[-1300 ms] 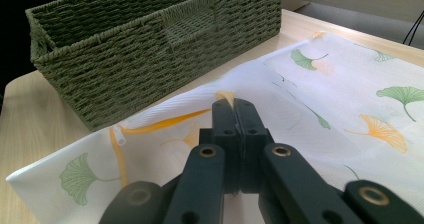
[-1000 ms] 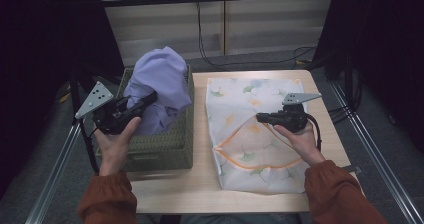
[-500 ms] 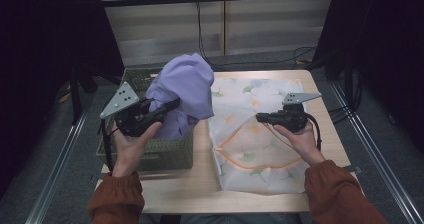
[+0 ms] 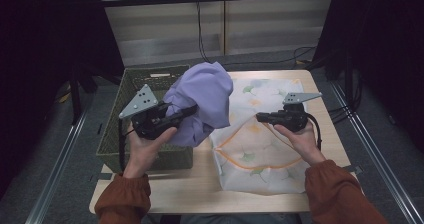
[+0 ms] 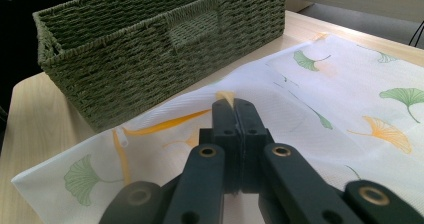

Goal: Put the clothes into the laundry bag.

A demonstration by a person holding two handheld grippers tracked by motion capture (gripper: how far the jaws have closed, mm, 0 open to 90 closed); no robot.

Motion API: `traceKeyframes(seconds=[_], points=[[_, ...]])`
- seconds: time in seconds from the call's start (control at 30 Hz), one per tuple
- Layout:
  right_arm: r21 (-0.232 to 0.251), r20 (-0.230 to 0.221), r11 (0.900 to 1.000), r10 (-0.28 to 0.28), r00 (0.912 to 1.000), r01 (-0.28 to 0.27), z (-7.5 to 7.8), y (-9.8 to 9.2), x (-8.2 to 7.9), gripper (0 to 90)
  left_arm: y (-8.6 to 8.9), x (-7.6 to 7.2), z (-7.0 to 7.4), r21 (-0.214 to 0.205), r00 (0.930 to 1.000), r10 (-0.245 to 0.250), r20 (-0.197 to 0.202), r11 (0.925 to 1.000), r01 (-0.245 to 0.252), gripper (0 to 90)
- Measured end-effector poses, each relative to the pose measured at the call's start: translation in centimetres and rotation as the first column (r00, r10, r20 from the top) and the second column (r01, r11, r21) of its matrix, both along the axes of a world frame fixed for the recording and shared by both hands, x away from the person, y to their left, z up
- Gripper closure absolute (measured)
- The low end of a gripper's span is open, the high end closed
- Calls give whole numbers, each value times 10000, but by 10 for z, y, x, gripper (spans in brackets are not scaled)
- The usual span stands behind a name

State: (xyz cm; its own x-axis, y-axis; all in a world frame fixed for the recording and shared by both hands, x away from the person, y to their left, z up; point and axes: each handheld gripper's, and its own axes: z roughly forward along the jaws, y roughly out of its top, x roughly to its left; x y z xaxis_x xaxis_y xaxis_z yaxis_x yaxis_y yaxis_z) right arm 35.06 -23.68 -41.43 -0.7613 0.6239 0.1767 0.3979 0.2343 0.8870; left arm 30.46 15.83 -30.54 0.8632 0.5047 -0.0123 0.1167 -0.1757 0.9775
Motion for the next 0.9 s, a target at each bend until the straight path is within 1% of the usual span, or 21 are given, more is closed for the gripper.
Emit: traceKeyframes(seconds=[0.07,0.13,0.17,0.23,0.27,0.3,0.37,0.4,0.43,0.53,0.57,0.63,0.73,0.87,0.9], points=[[12,-12,10000,-3,10000,3,0,0,0,897,-4,0,-2,29,9999,-135,-88,9999,135,723],[12,-7,10000,-3,10000,3,0,0,0,898,-8,0,-3,146,9997,-228,-89,9996,229,723],[23,-16,10000,-7,10000,7,0,0,0,897,-10,-1,-4,205,9993,-349,-92,9992,351,723],[42,2,10000,13,10000,-13,1,0,0,897,-13,-2,-5,226,9991,-377,-192,9990,381,723],[50,7,10000,13,10000,-13,1,0,0,897,-16,-3,-6,236,9988,-469,-155,9986,473,723],[57,10,10000,10,10000,-10,1,0,0,898,-18,-3,-6,341,9987,-497,-147,9982,502,723],[45,10,10000,15,10000,-15,1,0,0,897,-22,-4,-8,310,9972,-709,-222,9970,715,723],[45,6,10000,24,10000,-24,1,0,0,897,-24,-4,-8,299,9972,-706,-255,9970,713,723],[56,-11,10000,15,10000,-15,1,0,0,897,-25,-4,-8,400,9967,-778,-227,9961,787,723],[76,-3,10000,18,10000,-18,1,0,0,897,-32,-5,-11,399,9952,-925,-333,9948,938,723],[77,-5,10000,25,10000,-25,1,0,0,897,-34,-5,-12,379,9942,-1005,-383,9941,1020,722],[83,-14,10000,30,10000,-30,1,0,0,897,-38,-6,-14,467,9930,-1115,-384,9925,1133,722],[68,22,10000,54,10000,-54,1,1,0,897,-46,-7,-18,641,9906,-1264,-529,9895,1297,722],[63,-10,10000,49,10000,-49,1,1,0,897,-54,-8,-22,867,9880,-1418,-613,9854,1468,722],[75,-12,10000,39,10000,-39,1,1,0,897,-56,-8,-23,842,9861,-1522,-661,9839,1575,722]])
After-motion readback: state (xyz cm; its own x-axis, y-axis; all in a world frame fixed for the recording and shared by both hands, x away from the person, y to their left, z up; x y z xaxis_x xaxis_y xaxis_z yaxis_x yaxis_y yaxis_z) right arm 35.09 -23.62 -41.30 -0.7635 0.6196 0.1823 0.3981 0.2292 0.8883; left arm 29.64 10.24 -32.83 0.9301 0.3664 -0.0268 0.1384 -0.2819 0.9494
